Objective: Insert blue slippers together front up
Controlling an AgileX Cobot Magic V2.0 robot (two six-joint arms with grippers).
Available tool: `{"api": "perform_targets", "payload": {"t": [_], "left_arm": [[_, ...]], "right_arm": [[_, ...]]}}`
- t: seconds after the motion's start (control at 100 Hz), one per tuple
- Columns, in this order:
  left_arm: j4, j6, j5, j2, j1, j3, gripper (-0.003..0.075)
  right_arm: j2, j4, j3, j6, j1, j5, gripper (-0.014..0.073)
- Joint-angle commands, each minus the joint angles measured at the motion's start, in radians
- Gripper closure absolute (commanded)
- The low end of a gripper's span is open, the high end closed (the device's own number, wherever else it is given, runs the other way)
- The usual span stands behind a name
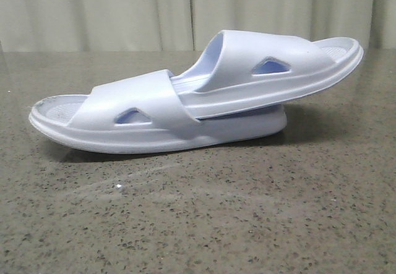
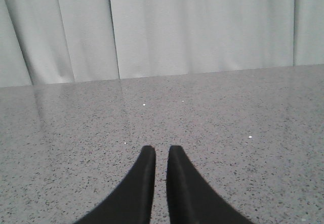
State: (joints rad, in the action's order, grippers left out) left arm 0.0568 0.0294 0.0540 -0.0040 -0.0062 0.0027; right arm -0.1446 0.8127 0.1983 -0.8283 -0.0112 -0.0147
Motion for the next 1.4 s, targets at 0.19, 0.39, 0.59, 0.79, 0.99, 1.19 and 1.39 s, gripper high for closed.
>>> {"api": "perform_targets", "payload": {"t": [0.19,0.39,0.59,0.79,0.99,1.19,1.39], "left_arm": [[-0.003,-0.012,-0.077,-0.029,-0.009,0.008,0.0704],[-0.003,-0.012,-0.077,-0.029,-0.009,0.008,0.0704],[-0.003,-0.012,-0.077,-0.029,-0.009,0.008,0.0704],[-0.003,-0.012,-0.077,-0.029,-0.009,0.008,0.0705],[-0.003,-0.012,-0.077,-0.029,-0.009,0.008,0.0704],[-0.003,-0.012,-0.077,-0.029,-0.009,0.008,0.0704],[-0.003,-0.012,-0.077,-0.029,-0.009,0.008,0.0704]], "right_arm": [[0.0,-0.827,0.018,0.816,0.0,0.022,0.0701],[0.069,-0.84,-0.079,0.828,0.0,0.103,0.0701],[0.168,-0.84,-0.189,0.843,0.0,0.12,0.0701],[0.175,-0.847,-0.23,0.896,0.0,0.11,0.0701],[0.175,-0.875,-0.23,0.903,0.0,0.102,0.0701],[0.175,-0.872,-0.23,0.903,0.0,0.102,0.0701],[0.175,-0.872,-0.23,0.903,0.0,0.102,0.0701]]}}
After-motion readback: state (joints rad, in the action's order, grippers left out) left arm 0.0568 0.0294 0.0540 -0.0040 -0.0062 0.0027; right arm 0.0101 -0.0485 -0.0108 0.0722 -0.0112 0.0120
